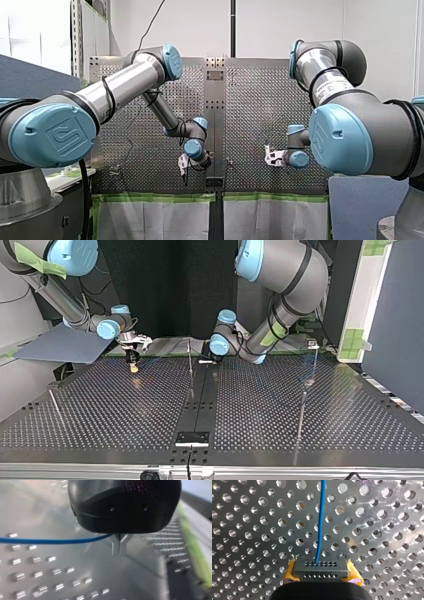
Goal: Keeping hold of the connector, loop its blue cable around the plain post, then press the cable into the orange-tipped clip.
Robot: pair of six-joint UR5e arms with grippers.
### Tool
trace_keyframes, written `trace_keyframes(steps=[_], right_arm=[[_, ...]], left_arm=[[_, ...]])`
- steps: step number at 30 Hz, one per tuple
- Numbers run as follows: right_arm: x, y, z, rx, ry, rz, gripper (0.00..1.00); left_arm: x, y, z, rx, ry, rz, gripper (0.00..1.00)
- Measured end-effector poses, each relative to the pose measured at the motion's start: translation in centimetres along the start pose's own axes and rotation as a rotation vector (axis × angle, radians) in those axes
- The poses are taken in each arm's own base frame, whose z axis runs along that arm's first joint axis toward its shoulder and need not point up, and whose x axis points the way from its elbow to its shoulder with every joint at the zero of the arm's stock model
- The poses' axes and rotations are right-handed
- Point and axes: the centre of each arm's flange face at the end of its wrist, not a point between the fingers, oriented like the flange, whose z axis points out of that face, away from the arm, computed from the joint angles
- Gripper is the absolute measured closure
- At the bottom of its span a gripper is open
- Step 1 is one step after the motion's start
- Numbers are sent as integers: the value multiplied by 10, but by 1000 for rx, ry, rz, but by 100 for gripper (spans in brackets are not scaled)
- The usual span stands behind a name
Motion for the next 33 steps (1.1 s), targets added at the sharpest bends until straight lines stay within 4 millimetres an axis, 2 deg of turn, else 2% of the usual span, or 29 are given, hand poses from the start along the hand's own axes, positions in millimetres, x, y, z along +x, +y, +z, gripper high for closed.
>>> trace_keyframes(steps=[5, 8, 19, 20, 21, 23, 24, 25, 26, 33], right_arm=[[-1, 0, -1, 0, -6, 1, 100], [-3, -1, -1, 1, -13, 1, 100], [-5, -1, -2, 1, -23, 4, 100], [-5, -1, -2, 1, -23, 4, 100], [-5, -1, -2, 1, -23, 4, 100], [-5, -1, -2, 2, -23, 5, 100], [-5, -1, -2, 2, -23, 5, 100], [-5, -1, -2, 2, -23, 5, 100], [-5, -1, -2, 2, -23, 5, 100], [-6, -4, -2, 6, -24, 5, 100]], left_arm=[[26, -7, -13, 43, 60, 59, 100], [33, -9, -17, 69, 82, 90, 100], [25, -13, -16, 84, 73, 157, 100], [24, -12, -15, 84, 71, 158, 95], [24, -12, -15, 84, 70, 157, 95], [23, -14, -14, 92, 68, 161, 39], [22, -15, -14, 97, 67, 164, 39], [22, -16, -14, 104, 67, 166, 22], [22, -17, -14, 112, 68, 166, 0], [18, -27, -16, 165, 84, 148, 0]])
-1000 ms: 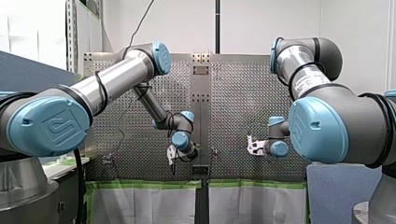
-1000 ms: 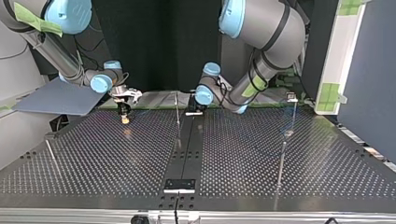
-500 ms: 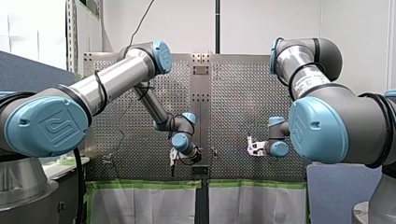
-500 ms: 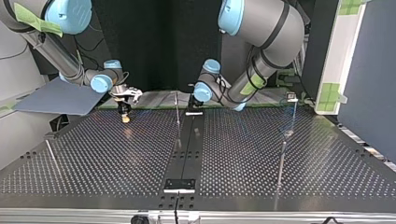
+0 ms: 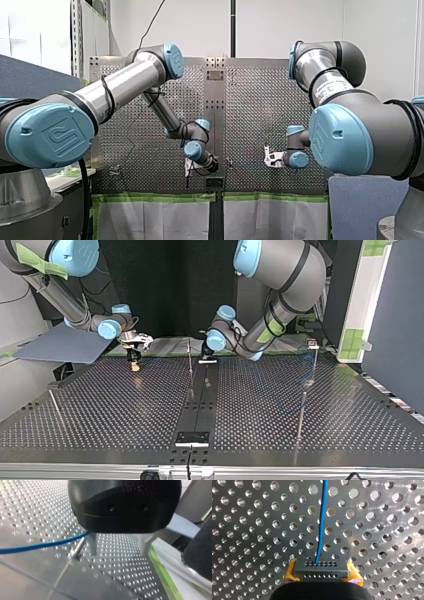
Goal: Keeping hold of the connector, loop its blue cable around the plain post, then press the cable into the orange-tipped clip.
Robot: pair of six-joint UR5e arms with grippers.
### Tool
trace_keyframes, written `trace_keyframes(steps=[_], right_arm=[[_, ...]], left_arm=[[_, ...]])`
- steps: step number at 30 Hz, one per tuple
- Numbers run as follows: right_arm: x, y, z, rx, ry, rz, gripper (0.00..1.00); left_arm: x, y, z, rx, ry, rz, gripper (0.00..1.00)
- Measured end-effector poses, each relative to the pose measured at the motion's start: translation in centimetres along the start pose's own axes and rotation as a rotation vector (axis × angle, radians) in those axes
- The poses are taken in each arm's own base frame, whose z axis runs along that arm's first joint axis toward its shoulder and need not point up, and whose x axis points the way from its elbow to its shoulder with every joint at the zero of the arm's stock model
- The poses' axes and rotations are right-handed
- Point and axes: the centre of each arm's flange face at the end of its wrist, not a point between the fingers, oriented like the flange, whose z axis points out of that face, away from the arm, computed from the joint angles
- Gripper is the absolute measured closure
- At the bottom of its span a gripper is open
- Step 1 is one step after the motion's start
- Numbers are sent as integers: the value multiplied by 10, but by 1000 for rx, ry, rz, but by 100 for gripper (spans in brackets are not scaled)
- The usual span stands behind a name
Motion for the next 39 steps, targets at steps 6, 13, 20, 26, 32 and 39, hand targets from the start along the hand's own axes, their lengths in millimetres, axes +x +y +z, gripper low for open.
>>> trace_keyframes(steps=[6, 13, 20, 26, 32, 39], right_arm=[[0, -1, 0, 2, 0, -1, 100], [-2, -1, 0, 1, -3, 0, 100], [-2, -3, 0, 4, -6, 1, 100], [-3, -3, -1, 5, -13, 2, 100], [-4, -4, -2, 6, -18, 3, 100], [-5, -4, -2, 6, -20, 2, 100]], left_arm=[[-3, -14, -7, 19, 20, 52, 0], [-13, -27, -25, 35, -4, 76, 0], [2, -38, -48, 64, 33, 104, 0], [25, -46, -60, 78, 77, 127, 0], [26, -57, -64, 96, 63, 142, 0], [4, -66, -69, 92, 5, 141, 0]])
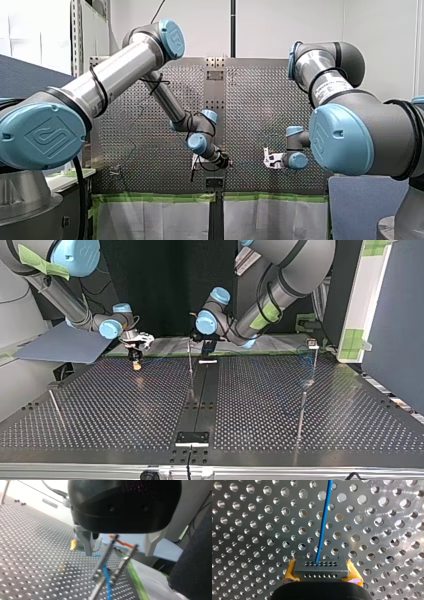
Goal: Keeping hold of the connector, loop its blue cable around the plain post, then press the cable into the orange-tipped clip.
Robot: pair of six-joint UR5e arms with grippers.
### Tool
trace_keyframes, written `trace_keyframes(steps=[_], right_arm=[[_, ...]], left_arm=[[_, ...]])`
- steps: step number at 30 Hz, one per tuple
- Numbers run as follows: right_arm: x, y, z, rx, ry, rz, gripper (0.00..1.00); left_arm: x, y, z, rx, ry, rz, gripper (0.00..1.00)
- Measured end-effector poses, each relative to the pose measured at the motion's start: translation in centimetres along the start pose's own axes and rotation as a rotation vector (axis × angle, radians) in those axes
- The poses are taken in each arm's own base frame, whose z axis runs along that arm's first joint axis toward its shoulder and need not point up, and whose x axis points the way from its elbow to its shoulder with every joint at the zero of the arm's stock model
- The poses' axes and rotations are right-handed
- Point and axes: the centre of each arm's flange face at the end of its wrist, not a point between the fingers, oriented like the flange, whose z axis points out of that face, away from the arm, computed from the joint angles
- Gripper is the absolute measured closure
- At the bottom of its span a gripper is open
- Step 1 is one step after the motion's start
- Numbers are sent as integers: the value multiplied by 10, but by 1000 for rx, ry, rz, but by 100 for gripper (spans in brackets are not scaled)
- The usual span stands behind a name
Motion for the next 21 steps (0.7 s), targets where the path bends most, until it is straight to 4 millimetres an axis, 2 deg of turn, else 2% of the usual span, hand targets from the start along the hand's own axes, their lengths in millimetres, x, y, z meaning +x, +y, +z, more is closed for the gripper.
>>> trace_keyframes(steps=[4, 11, 21], right_arm=[[0, 0, 0, 0, -1, 0, 100], [-1, -1, 0, 1, -3, 1, 100], [-2, -1, 0, 1, -4, 3, 100]], left_arm=[[-1, -4, -3, 2, -2, -2, 0], [12, -5, -9, 6, 16, -5, 0], [15, -10, -10, 15, 8, -15, 0]])
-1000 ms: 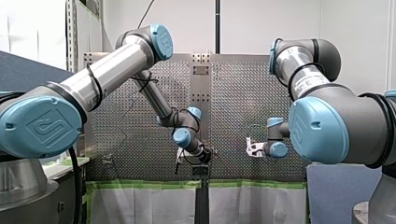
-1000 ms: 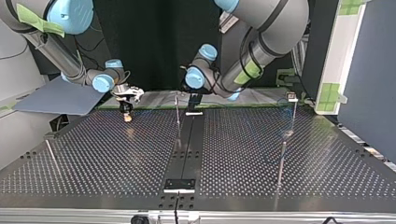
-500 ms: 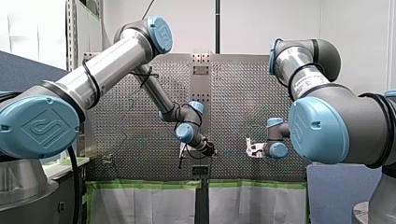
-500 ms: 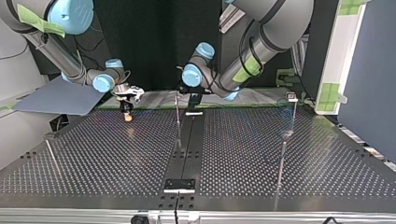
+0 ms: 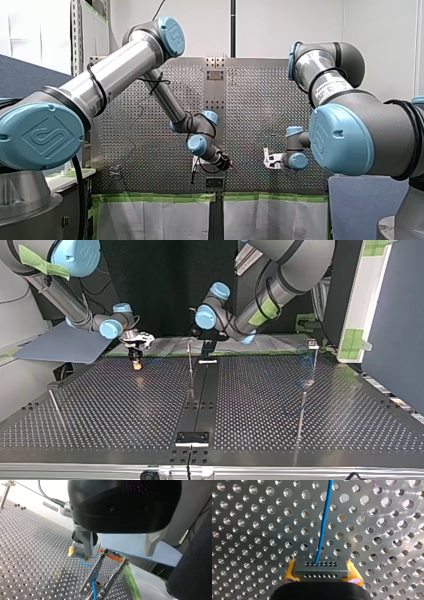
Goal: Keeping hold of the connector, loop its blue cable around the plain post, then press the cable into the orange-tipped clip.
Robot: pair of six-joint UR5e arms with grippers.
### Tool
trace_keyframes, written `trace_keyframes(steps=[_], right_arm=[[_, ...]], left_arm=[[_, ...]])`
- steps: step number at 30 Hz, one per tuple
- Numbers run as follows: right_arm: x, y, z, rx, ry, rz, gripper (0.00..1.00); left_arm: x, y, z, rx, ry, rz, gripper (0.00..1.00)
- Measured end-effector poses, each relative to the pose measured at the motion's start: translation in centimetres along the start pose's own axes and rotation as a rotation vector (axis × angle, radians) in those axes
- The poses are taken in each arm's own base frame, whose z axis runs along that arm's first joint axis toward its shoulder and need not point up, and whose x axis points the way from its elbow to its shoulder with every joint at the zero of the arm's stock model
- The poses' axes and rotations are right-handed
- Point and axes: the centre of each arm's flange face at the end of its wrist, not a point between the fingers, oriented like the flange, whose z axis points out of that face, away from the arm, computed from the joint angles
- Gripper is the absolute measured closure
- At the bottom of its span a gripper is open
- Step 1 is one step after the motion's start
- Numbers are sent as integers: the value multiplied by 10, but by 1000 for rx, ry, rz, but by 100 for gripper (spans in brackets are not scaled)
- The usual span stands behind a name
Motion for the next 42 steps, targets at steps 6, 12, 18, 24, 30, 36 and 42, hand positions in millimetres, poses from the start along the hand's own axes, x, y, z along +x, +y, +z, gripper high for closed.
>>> trace_keyframes(steps=[6, 12, 18, 24, 30, 36, 42], right_arm=[[-1, 0, 0, 0, -2, 1, 100], [-2, 0, 0, 1, -5, 2, 100], [-3, -1, -1, 1, -8, 4, 100], [-3, -1, -1, 4, -9, 10, 100], [-4, -3, -1, 7, -9, 23, 100], [-4, -5, -1, 12, -9, 30, 100], [-4, -9, -1, 17, -10, 52, 100]], left_arm=[[1, -3, -2, 0, 3, 7, 0], [-7, -7, -17, -14, -18, 33, 0], [-18, -9, -35, -48, -62, 17, 0], [-30, -9, -55, -91, -124, 9, 0], [-44, -5, -75, -141, -192, 9, 0], [-56, 0, -99, -197, -256, 4, 0], [-59, -1, -128, -247, -275, 5, 0]])
